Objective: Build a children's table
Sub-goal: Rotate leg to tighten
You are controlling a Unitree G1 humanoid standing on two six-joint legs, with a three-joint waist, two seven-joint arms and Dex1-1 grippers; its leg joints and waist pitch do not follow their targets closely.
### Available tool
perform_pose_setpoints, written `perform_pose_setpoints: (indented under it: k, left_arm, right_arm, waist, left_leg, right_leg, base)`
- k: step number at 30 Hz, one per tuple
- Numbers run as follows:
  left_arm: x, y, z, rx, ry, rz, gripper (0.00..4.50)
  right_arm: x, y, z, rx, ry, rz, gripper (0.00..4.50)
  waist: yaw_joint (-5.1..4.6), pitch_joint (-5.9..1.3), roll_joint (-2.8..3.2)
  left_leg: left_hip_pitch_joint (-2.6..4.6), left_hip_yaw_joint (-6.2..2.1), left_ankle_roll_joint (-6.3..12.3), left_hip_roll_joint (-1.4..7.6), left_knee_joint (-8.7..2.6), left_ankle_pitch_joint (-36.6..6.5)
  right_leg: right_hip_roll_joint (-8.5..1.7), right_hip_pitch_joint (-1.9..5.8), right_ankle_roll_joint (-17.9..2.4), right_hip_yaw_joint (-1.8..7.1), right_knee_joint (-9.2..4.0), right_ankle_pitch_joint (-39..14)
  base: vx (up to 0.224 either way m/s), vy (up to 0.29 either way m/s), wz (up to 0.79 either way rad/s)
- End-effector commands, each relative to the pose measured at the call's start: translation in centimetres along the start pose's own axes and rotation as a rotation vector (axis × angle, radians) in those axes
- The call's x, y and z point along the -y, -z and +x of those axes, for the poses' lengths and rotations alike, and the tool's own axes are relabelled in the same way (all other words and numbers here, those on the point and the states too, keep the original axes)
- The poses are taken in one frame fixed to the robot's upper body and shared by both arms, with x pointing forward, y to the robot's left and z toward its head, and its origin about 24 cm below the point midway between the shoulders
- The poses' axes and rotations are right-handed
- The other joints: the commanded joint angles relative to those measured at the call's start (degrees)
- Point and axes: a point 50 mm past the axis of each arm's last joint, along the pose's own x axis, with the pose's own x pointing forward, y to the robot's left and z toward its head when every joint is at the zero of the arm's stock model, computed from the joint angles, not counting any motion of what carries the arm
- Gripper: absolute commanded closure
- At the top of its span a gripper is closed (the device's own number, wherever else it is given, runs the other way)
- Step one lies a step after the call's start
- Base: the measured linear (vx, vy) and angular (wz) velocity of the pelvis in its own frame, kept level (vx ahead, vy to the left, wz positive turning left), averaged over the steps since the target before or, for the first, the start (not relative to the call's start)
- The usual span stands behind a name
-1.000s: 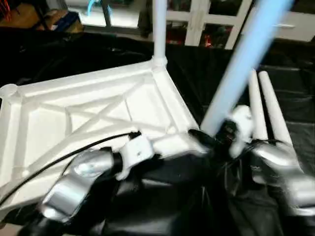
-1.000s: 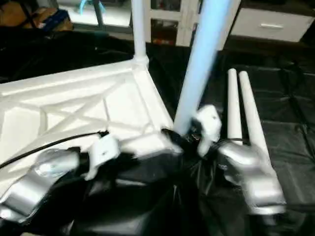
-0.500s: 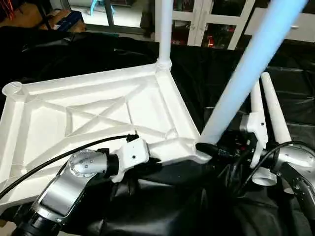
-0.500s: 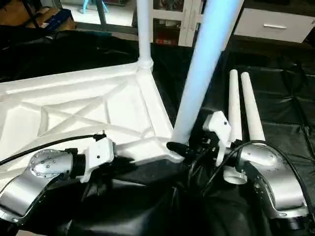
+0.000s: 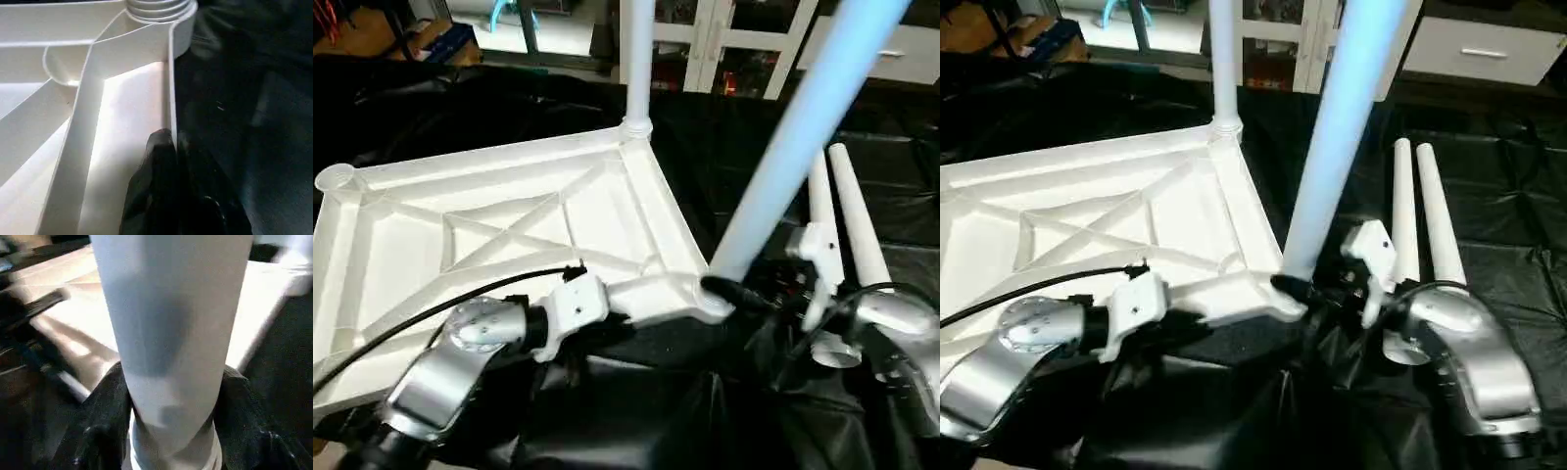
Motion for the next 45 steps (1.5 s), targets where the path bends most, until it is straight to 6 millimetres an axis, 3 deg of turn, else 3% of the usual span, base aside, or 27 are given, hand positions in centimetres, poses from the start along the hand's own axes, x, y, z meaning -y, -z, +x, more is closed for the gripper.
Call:
perform_pose_setpoints:
  k: [1, 3, 6, 8, 9, 12, 15, 17, 18, 19, 21, 22, 23, 25, 27, 28, 30, 33, 36, 39, 45]
  left_arm:
    - [1.9, 1.6, 2.6, -0.103, 0.015, -0.120, 4.50]
    - [1.7, 1.4, 3.6, -0.115, -0.040, -0.150, 4.50]
    - [1.5, 0.9, 5.1, -0.125, -0.115, -0.185, 4.50]
    - [1.4, -0.4, 7.0, -0.105, -0.176, -0.217, 4.50]
    - [1.8, -1.3, 7.7, -0.070, -0.143, -0.203, 4.50]
    - [2.2, -1.5, 7.3, -0.033, -0.072, -0.149, 4.50]
    - [2.0, -0.4, 5.6, -0.047, -0.038, -0.101, 4.50]
    - [2.1, 0.4, 4.2, -0.048, 0.018, -0.071, 4.50]
    - [2.2, 0.6, 3.8, -0.044, 0.041, -0.059, 4.50]
    - [2.4, 0.7, 3.3, -0.034, 0.071, -0.045, 4.50]
    - [2.6, 1.4, 2.1, -0.054, 0.111, -0.052, 4.50]
    - [2.6, 1.7, 1.5, -0.067, 0.120, -0.053, 4.50]
    - [2.5, 2.0, 1.0, -0.079, 0.123, -0.056, 4.50]
    - [2.4, 2.3, 0.6, -0.083, 0.123, -0.055, 4.50]
    - [2.2, 2.6, -0.1, -0.085, 0.131, -0.057, 4.50]
    - [2.2, 2.6, -0.1, -0.085, 0.131, -0.057, 4.50]
    - [2.1, 2.7, -0.3, -0.083, 0.138, -0.052, 4.50]
    - [2.1, 2.7, -0.3, -0.081, 0.143, -0.048, 4.50]
    - [2.2, 2.6, -0.2, -0.076, 0.147, -0.047, 4.50]
    - [2.2, 2.6, -0.2, -0.073, 0.149, -0.048, 4.50]
    - [2.2, 2.7, -0.3, -0.073, 0.153, -0.047, 4.50]
  right_arm:
    - [0.1, 2.6, 1.7, -0.098, 0.181, 0.114, 2.55]
    - [0.3, 3.2, 2.6, -0.113, 0.294, 0.142, 2.55]
    - [0.5, 4.0, 3.9, -0.126, 0.431, 0.187, 2.56]
    - [0.1, 4.5, 6.2, -0.117, 0.547, 0.257, 2.57]
    - [-0.6, 4.4, 7.5, -0.101, 0.517, 0.276, 2.57]
    - [-1.6, 3.6, 8.5, -0.058, 0.398, 0.248, 2.57]
    - [-1.7, 2.2, 7.5, 0.012, 0.250, 0.183, 2.57]
    - [-1.2, 1.3, 6.2, 0.051, 0.185, 0.124, 2.01]
    - [-1.1, 1.0, 5.7, 0.060, 0.170, 0.111, 1.88]
    - [-0.9, 0.7, 5.2, 0.070, 0.144, 0.099, 1.88]
    - [-0.9, 0.0, 3.7, 0.075, 0.032, 0.053, 1.79]
    - [-1.1, -0.3, 2.8, 0.064, -0.038, 0.027, 1.55]
    - [-1.2, -0.4, 2.1, 0.042, -0.086, 0.016, 1.47]
    - [-1.2, -0.4, 1.2, 0.014, -0.124, -0.003, 1.47]
    - [-0.7, -0.5, -0.4, -0.012, -0.161, -0.024, 1.47]
    - [-0.7, -0.5, -0.4, -0.012, -0.161, -0.024, 1.47]
    - [-0.3, -0.7, -0.8, 0.004, -0.163, -0.034, 1.47]
    - [-0.2, -0.6, -0.7, 0.006, -0.162, -0.029, 1.63]
    - [-0.4, -0.6, -0.5, 0.010, -0.179, -0.020, 1.63]
    - [-0.7, -0.6, -0.4, 0.011, -0.192, -0.014, 2.02]
    - [-0.7, -0.3, -0.3, 0.007, -0.196, -0.006, 2.39]
  waist:
    - [-0.26, -1.89, -0.42]
    - [-0.49, -1.69, -0.45]
    - [-1.23, -1.49, -0.56]
    - [-2.06, -1.31, -0.71]
    - [-2.07, -1.32, -0.63]
    - [-2.38, -1.30, -0.45]
    - [-2.31, -1.65, -0.61]
    - [-2.20, -2.07, -0.44]
    - [-2.04, -2.38, -0.58]
    - [-1.93, -2.37, -0.64]
    - [-1.66, -2.51, -0.69]
    - [-1.41, -2.59, -0.70]
    - [-0.90, -2.79, -0.54]
    - [-0.69, -3.06, -0.59]
    - [-0.13, -3.58, -0.72]
    - [0.00, -3.47, -0.64]
    - [0.23, -3.19, -0.89]
    - [0.31, -2.70, -0.70]
    - [0.27, -2.25, -0.60]
    - [0.16, -2.46, -0.61]
    - [0.18, -2.68, -0.57]
  left_leg:
    - [0.86, -2.51, 1.41, 4.93, -4.63, -16.0]
    - [1.03, -2.99, -0.93, 4.77, -4.95, -20.2]
    - [1.14, -3.28, -2.99, 4.49, -5.13, -24.2]
    - [1.74, -4.16, -3.96, 4.04, -5.18, -29.9]
    - [1.59, -4.43, -4.17, 4.05, -5.32, -30.6]
    - [1.48, -5.03, -4.11, 4.03, -5.94, -34.1]
    - [1.08, -4.82, -2.76, 4.26, -6.19, -31.6]
    - [0.61, -4.34, -1.76, 4.51, -5.99, -26.4]
    - [0.37, -3.90, -0.32, 4.63, -5.78, -21.8]
    - [0.40, -3.63, 0.51, 4.58, -5.53, -20.1]
    - [0.77, -2.91, 3.24, 4.65, -5.17, -17.7]
    - [0.87, -2.85, 3.66, 4.69, -5.05, -16.8]
    - [0.98, -2.44, 5.46, 4.79, -4.52, -11.9]
    - [0.87, -2.27, 7.04, 4.64, -3.92, -7.2]
    - [0.45, -2.06, 11.32, 4.30, -2.71, 2.9]
    - [0.24, -2.03, 12.10, 4.28, -2.59, 3.7]
    - [0.05, -1.92, 12.30, 4.43, -2.61, 1.1]
    - [0.40, -2.15, 9.44, 4.79, -3.34, -4.7]
    - [0.79, -2.22, 6.35, 4.95, -3.94, -10.0]
    - [0.78, -2.32, 5.22, 4.89, -3.97, -9.6]
    - [0.52, -2.21, 6.91, 4.72, -3.57, -5.9]
  right_leg:
    - [-3.53, 1.09, -12.3, 2.28, -4.50, -21.9]
    - [-3.57, 0.74, -9.8, 2.23, -5.05, -28.4]
    - [-3.40, -0.04, -7.0, 2.24, -5.49, -32.8]
    - [-3.44, -0.42, -3.6, 1.67, -6.57, -39.8]
    - [-3.46, -0.19, -3.3, 1.50, -6.46, -39.4]
    - [-3.22, 0.03, -2.1, 1.25, -6.69, -35.9]
    - [-3.43, 0.61, -3.4, 1.69, -6.25, -29.2]
    - [-3.43, 0.93, -5.8, 2.00, -5.50, -21.2]
    - [-3.44, 1.48, -7.4, 2.10, -4.98, -14.7]
    - [-3.42, 1.39, -8.4, 2.13, -4.81, -12.3]
    - [-3.47, 1.27, -10.6, 2.25, -4.93, -13.1]
    - [-3.54, 1.27, -10.9, 2.27, -4.96, -13.1]
    - [-3.35, 1.23, -12.6, 2.27, -4.23, -7.7]
    - [-3.21, 1.45, -14.2, 2.23, -3.38, -1.2]
    - [-3.03, 1.87, -17.1, 2.12, -1.64, 13.0]
    - [-3.12, 1.87, -17.5, 2.10, -1.50, 14.1]
    - [-3.32, 1.92, -17.9, 2.09, -1.78, 10.1]
    - [-3.27, 1.78, -17.0, 1.96, -2.76, -2.4]
    - [-3.23, 1.46, -15.4, 2.11, -3.64, -11.1]
    - [-3.09, 1.44, -14.4, 2.15, -3.54, -10.7]
    - [-3.10, 1.69, -15.8, 2.10, -2.93, -4.4]
  base:
    - [0.000, 0.000, 0.00]
    - [0.000, 0.000, 0.00]
    - [-0.020, 0.009, -0.01]
    - [-0.074, 0.029, -0.01]
    - [-0.060, 0.035, -0.07]
    - [0.000, 0.000, 0.00]
    - [0.000, 0.000, 0.00]
    - [0.000, 0.000, 0.00]
    - [0.055, -0.001, -0.03]
    - [0.000, 0.000, 0.00]
    - [0.030, -0.018, 0.03]
    - [0.075, -0.043, 0.07]
    - [0.075, -0.043, 0.07]
    - [0.090, -0.041, 0.07]
    - [0.082, -0.041, 0.03]
    - [0.055, -0.043, 0.00]
    - [0.030, -0.030, 0.00]
    - [0.000, 0.000, 0.00]
    - [0.000, 0.000, 0.00]
    - [0.000, 0.000, 0.00]
    - [0.000, 0.000, 0.00]
